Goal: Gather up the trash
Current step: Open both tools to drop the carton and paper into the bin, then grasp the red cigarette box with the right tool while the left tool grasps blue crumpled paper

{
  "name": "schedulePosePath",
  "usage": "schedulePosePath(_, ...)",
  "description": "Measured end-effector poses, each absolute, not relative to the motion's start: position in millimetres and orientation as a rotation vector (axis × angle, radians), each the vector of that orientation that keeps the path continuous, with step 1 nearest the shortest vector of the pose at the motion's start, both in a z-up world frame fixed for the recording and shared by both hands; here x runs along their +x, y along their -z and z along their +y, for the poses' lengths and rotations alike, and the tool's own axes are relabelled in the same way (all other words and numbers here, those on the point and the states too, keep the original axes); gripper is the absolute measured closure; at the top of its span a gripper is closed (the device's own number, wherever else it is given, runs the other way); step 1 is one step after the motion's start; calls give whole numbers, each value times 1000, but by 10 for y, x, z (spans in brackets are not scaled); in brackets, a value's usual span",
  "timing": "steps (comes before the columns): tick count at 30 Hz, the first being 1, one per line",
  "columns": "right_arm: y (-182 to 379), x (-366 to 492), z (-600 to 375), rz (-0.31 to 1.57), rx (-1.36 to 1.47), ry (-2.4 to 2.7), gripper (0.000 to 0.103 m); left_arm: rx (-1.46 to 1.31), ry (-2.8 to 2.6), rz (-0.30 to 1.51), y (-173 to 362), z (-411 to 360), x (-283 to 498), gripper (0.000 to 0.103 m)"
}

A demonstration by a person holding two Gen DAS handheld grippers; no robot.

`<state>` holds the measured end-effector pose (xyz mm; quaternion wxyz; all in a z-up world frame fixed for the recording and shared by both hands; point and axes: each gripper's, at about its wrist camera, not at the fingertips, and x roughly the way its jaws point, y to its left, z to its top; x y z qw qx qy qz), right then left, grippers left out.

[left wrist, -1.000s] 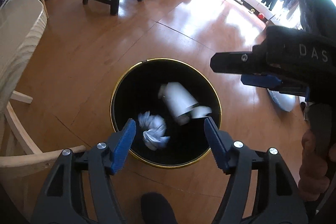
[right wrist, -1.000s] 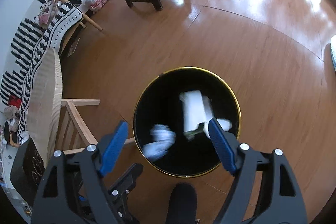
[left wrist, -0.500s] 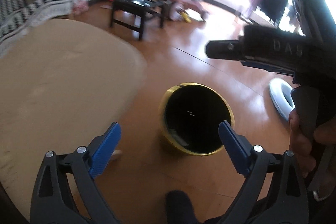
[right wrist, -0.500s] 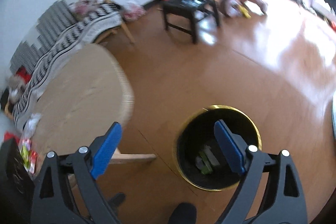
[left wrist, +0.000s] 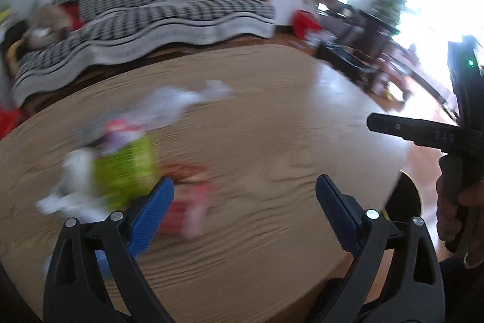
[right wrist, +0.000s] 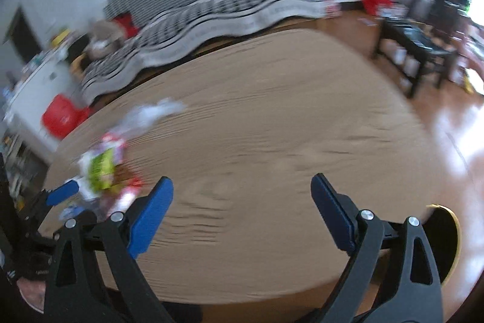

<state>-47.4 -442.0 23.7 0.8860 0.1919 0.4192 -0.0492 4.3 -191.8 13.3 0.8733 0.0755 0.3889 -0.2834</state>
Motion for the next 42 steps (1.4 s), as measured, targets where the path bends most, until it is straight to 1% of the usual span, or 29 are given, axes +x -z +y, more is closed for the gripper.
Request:
schedulePosePath(6,-132,46,-3467,938,354,-64,14,142,486,793,-145,-1079,116,11)
schedulePosePath(13,128,288,-2911,1036,348,-175,14,198,500,769,28,-376,20,11)
schedulePosePath(19,301,439,-2750,1098,341,-192,14,290,559,775,185,-207,114,11)
schedulePosePath(26,368,477,-2702,1127,317,-198,14,468,629,787,446,-378,210,11)
schedulePosePath(28,388,490,-2689,1133,317,-199,14,486,634,801,508,-416,257,13)
schedulePosePath(29,406,498,-2692,1138,328,-202,14,479,644,813,530,-427,290,18)
schedulePosePath(30,428,513,-2680,1144,339,-203,14,473,648,819,539,-437,311,28)
schedulePosePath(31,445,525,-2675,1148,348,-205,14,467,652,829,553,-448,331,31)
schedulePosePath(32,467,539,-2675,1155,364,-209,14,459,658,839,562,-456,344,40)
schedulePosePath(33,482,550,-2675,1160,375,-212,14,450,667,849,566,-467,345,46)
schedulePosePath(35,513,573,-2661,1169,396,-218,14,442,678,849,547,-492,315,49)
schedulePosePath(37,528,600,-2642,1176,410,-227,14,420,689,853,511,-500,291,49)
schedulePosePath(38,538,607,-2630,1178,414,-225,14,410,684,848,481,-503,280,72)
schedulePosePath(39,539,615,-2614,1174,416,-220,14,393,679,854,446,-497,284,79)
schedulePosePath(42,534,644,-2558,1171,414,-211,14,304,662,840,274,-429,304,80)
